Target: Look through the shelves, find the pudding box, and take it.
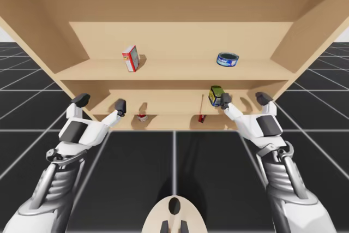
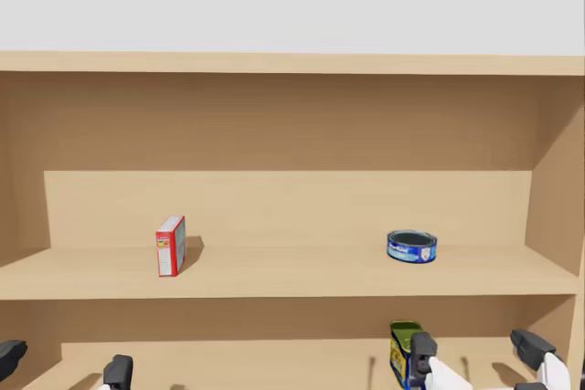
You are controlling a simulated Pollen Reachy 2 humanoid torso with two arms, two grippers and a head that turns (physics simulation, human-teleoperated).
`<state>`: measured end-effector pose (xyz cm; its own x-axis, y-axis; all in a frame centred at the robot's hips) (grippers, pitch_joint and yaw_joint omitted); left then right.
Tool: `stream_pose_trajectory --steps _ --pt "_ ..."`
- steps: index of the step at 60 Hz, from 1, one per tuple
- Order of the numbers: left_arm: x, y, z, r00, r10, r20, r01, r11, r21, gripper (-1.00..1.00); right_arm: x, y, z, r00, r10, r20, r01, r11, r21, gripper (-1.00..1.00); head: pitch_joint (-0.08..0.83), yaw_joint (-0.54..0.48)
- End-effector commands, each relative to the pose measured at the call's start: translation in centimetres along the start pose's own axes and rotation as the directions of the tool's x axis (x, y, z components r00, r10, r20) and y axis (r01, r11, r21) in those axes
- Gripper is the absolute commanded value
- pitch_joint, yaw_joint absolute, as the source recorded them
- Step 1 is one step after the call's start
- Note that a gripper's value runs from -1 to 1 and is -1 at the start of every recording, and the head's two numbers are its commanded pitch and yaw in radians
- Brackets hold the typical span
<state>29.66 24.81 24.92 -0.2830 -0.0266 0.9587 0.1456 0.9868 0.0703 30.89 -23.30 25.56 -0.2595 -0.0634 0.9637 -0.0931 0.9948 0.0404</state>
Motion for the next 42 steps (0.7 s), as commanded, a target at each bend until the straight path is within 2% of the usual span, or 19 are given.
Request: stream_pose_trajectory --steps 1,4,9,14,34,42 --pt "-0.01 0.05 -0.02 1.0 -0.001 0.0 0.001 1.0 0.003 -1.0 0.0 0.28 0.33 1.0 -0.009 0.018 0.009 0.999 -0.04 -1.0 0.004 -0.03" --pt "0.0 0.06 0.0 1.0 0.0 0.0 0.0 1.0 0.004 -1.0 0.32 0.21 0.38 0.999 0.003 0.034 -0.002 0.999 -0.038 -1.0 0.009 -0.04" --pt "0.01 0.1 0.02 1.0 0.001 0.001 -0.001 1.0 0.005 -1.0 0.41 0.12 0.28 0.999 -0.007 0.043 0.008 0.999 -0.038 -1.0 0.021 -0.03" --pt "0.01 0.17 0.01 1.0 0.004 0.001 -0.004 1.0 0.007 -1.0 -0.11 0.01 -0.04 1.0 -0.018 0.002 0.018 0.999 -0.026 -1.0 0.08 -0.03" --pt "-0.04 0.37 -0.03 1.0 0.002 -0.001 -0.002 1.0 0.01 -1.0 -0.1 -0.03 -0.07 1.0 -0.01 0.005 0.01 1.0 -0.028 -1.0 0.354 -0.03" --pt "0.01 0.38 -0.04 1.0 0.004 0.0 -0.004 1.0 0.008 -1.0 -0.13 -0.02 -0.1 1.0 -0.005 0.004 0.005 1.0 -0.025 -1.0 0.45 -0.07"
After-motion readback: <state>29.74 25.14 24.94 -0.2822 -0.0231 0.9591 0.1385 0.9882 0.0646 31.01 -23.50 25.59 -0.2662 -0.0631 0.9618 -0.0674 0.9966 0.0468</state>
